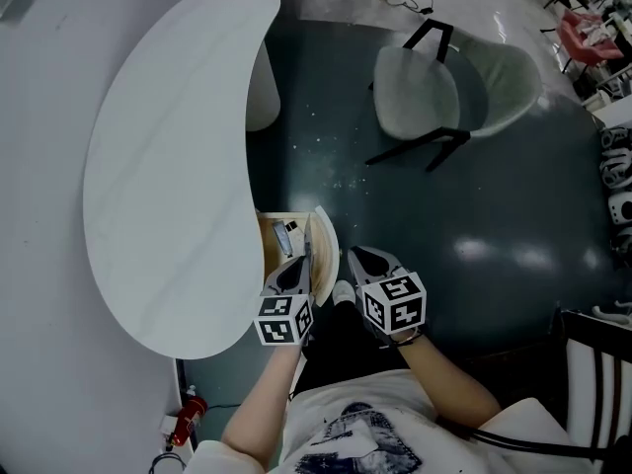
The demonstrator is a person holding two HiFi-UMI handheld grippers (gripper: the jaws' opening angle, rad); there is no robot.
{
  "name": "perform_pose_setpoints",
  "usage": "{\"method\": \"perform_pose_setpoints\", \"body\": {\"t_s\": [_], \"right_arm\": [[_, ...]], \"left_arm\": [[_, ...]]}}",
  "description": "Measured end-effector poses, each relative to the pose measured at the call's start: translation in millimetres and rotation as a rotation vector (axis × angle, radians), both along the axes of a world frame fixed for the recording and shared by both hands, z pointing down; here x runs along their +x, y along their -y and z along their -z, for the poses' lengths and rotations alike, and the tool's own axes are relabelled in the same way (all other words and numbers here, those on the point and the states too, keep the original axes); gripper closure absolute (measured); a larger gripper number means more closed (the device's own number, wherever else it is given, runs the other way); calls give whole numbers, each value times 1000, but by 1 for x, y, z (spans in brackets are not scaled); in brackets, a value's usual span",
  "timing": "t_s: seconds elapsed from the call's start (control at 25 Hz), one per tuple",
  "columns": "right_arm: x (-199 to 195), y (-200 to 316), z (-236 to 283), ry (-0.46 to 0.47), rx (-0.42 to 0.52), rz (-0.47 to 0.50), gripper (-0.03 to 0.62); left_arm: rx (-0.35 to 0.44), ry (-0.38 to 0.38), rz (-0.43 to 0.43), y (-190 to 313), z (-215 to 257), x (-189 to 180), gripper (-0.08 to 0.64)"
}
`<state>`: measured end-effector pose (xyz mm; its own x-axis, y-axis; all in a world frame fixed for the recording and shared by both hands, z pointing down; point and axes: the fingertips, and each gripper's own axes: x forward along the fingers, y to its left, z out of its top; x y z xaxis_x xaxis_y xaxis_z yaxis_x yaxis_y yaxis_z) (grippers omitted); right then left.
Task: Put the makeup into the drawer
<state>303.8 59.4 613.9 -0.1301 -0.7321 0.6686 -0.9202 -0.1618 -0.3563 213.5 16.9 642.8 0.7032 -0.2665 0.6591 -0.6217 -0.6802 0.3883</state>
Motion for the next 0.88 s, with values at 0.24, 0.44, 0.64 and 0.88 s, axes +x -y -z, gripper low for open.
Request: {"method": "perform_pose_setpoints", "body": {"t_s": [0.24, 0.44, 0.64, 0.88], "right_arm": [[6, 0, -13, 10, -20, 4, 569], [12, -4, -24, 16, -43, -2, 569], [15, -4, -33, 27, -52, -6, 569], [18, -3, -41, 36, -63, -18, 569]], "left_arm": [[-33, 24, 0, -2, -25, 3, 525], [-61, 41, 2, -8, -44, 5, 525], [-81, 61, 4, -10, -59, 5, 525], [-103, 88, -1, -8, -79, 3, 525]]}}
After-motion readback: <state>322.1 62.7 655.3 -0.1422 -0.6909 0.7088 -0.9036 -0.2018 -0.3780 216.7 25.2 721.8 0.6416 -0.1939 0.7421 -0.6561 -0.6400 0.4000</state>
